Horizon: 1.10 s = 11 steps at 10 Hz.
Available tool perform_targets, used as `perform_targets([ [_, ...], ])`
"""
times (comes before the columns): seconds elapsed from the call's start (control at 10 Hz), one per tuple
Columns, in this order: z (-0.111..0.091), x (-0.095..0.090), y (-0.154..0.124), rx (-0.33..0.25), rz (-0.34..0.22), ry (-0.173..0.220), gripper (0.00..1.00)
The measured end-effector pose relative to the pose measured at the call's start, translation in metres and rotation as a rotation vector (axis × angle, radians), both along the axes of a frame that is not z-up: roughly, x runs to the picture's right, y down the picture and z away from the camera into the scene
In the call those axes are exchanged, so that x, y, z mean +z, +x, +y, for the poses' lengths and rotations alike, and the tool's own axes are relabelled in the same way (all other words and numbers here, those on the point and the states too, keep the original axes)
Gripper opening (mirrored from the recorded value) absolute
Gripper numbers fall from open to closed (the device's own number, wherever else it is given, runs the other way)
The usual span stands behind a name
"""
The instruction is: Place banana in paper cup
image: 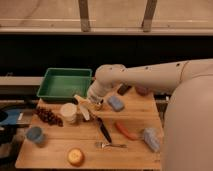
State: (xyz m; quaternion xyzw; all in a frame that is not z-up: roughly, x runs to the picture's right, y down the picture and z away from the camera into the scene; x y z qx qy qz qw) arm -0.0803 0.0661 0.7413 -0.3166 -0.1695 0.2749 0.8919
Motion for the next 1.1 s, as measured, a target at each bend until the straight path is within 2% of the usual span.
perform_targets([
  [0.3, -0.010, -0.002, -0.003, 0.026, -0.043, 0.025, 0.00],
  [0.7, -0.021, -0.002, -0.020, 0.067, -0.148, 0.037, 0.00],
  [0.8, -0.025, -0.004, -0.029, 0.068, -0.182, 0.041, 0.00],
  [1.1, -0.032, -0.010, -0.052, 0.053, -0.236, 0.049, 0.00],
])
